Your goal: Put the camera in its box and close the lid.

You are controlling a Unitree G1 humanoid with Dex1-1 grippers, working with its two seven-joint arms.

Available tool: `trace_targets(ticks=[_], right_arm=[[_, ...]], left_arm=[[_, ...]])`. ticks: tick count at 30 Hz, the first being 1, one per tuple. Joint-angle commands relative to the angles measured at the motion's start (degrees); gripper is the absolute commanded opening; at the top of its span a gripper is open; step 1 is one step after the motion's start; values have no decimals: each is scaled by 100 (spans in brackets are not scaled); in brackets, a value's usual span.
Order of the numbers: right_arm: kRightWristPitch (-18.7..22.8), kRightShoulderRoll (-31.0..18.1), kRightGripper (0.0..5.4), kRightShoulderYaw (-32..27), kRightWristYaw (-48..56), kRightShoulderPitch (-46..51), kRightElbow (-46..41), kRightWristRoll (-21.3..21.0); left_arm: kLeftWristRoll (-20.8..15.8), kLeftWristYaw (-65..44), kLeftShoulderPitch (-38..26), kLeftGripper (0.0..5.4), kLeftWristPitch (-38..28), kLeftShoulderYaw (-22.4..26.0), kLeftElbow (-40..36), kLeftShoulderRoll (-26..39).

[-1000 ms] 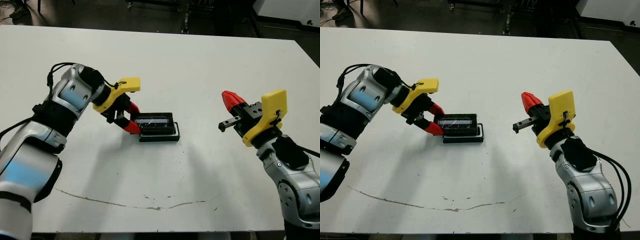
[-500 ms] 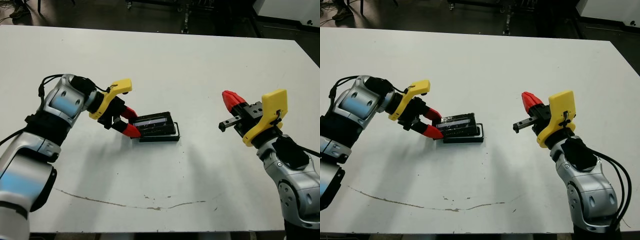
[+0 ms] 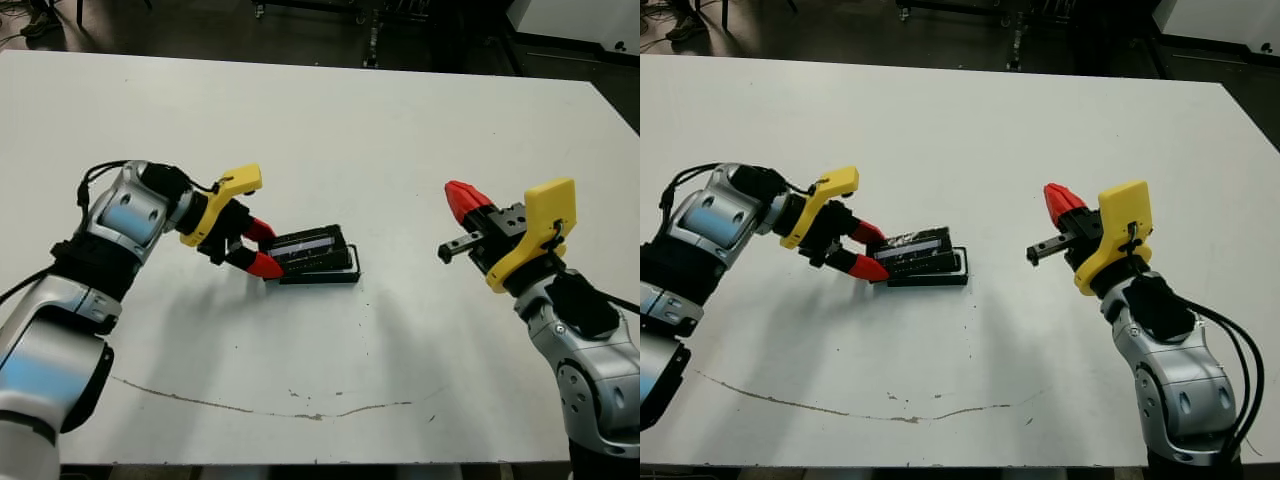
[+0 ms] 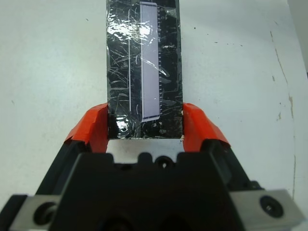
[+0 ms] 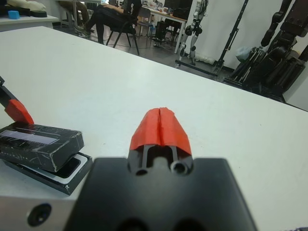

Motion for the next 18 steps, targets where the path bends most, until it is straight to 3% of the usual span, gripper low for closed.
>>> trace_targets(ticks=[1,18], right_arm=[[6,-69,0,-27,21,19,-5,-8],[96,-58,0,-31,-16,24,-54,44]], left_arm=[[69,27,159,317,-47,-152,155,-149],[191,25,119,317,-680,-308,507,-423]])
